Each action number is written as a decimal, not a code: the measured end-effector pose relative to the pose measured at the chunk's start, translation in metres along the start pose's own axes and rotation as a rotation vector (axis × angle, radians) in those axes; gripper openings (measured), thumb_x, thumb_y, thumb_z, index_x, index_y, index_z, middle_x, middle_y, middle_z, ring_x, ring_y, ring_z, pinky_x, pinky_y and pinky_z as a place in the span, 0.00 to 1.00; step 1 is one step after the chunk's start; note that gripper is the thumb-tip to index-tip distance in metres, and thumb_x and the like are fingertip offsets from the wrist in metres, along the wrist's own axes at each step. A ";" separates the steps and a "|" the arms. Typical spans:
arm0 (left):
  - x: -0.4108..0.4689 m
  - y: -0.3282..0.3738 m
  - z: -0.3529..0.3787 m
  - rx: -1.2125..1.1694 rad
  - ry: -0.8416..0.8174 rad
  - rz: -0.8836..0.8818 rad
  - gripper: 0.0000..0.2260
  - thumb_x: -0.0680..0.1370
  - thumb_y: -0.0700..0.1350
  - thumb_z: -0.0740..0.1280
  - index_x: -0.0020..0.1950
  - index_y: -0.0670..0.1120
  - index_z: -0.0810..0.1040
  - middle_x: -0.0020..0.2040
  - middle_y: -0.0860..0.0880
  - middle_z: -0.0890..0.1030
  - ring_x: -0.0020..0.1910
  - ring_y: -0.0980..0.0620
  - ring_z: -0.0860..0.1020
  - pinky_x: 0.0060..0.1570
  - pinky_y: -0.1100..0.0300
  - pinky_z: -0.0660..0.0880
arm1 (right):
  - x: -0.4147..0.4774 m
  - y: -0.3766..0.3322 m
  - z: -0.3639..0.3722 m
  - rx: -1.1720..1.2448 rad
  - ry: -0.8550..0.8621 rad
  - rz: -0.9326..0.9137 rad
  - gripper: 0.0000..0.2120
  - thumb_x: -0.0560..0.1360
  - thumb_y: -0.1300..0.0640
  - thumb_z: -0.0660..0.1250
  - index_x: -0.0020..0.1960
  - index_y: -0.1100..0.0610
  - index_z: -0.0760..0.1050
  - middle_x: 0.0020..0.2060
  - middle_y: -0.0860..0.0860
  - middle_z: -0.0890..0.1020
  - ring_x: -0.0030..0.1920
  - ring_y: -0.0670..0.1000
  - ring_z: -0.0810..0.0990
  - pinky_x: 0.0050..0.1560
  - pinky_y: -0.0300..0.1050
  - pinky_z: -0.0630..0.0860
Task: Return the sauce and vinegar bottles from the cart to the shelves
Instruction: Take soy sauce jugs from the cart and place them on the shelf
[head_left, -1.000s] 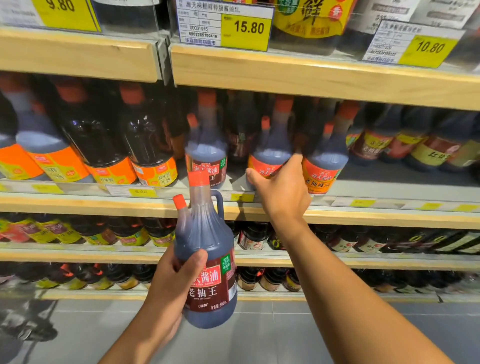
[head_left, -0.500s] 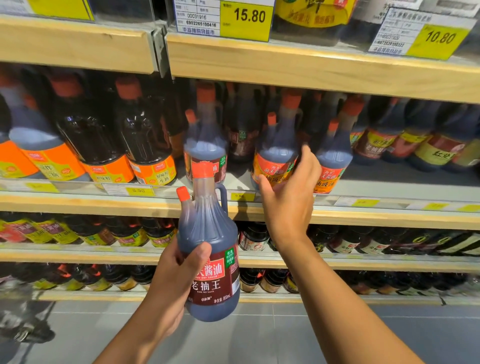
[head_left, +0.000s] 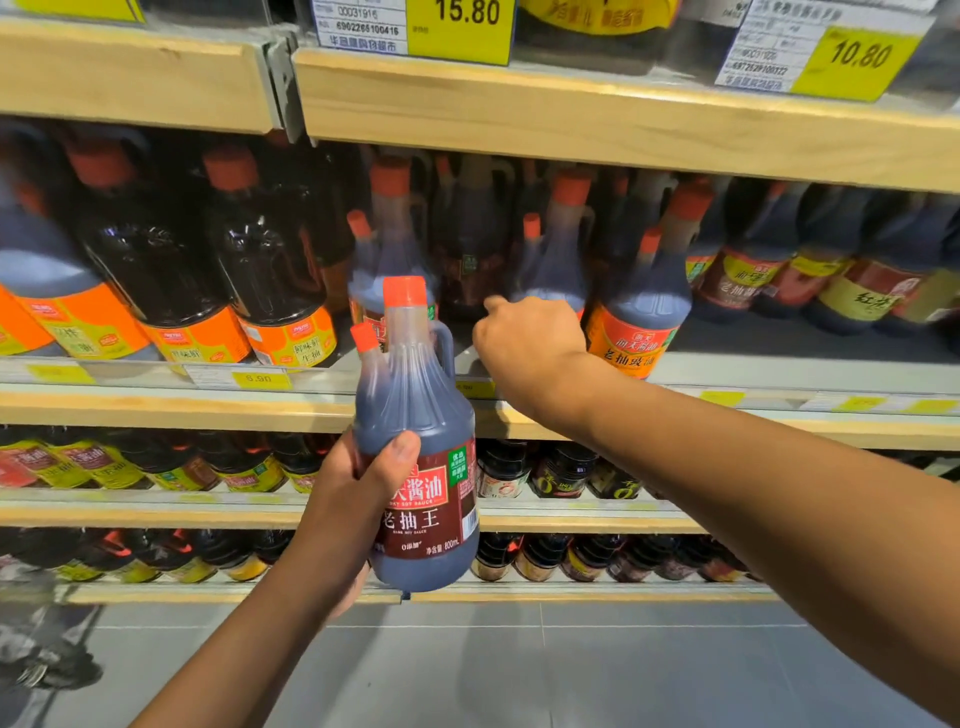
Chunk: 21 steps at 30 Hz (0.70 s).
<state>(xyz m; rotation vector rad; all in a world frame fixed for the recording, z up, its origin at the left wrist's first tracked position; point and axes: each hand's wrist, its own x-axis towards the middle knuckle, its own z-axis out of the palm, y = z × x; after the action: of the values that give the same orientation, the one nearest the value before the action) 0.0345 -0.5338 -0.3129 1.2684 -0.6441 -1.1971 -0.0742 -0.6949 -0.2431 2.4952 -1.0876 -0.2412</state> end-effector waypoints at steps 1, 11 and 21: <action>0.001 0.001 0.002 0.001 -0.006 0.000 0.37 0.59 0.62 0.73 0.66 0.51 0.76 0.55 0.45 0.86 0.52 0.44 0.85 0.50 0.48 0.83 | 0.000 0.002 -0.001 -0.008 -0.011 0.008 0.16 0.79 0.63 0.63 0.66 0.55 0.76 0.63 0.54 0.76 0.59 0.59 0.80 0.39 0.47 0.66; 0.007 0.007 0.011 -0.036 0.027 0.004 0.24 0.66 0.56 0.72 0.61 0.54 0.77 0.50 0.50 0.87 0.49 0.48 0.86 0.43 0.55 0.82 | -0.017 0.030 0.027 0.299 0.135 -0.079 0.21 0.76 0.64 0.63 0.67 0.51 0.75 0.67 0.51 0.74 0.57 0.60 0.81 0.40 0.53 0.77; 0.016 0.004 0.025 0.047 -0.042 0.214 0.29 0.68 0.50 0.76 0.67 0.54 0.72 0.58 0.53 0.84 0.58 0.53 0.82 0.54 0.59 0.79 | -0.106 -0.004 0.028 1.349 0.070 0.000 0.38 0.66 0.35 0.76 0.72 0.36 0.66 0.54 0.30 0.78 0.38 0.38 0.78 0.37 0.32 0.71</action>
<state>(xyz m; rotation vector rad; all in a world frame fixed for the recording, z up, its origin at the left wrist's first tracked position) 0.0179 -0.5579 -0.3070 1.1828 -0.8219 -1.0388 -0.1523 -0.6232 -0.2706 3.5327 -1.5000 0.8748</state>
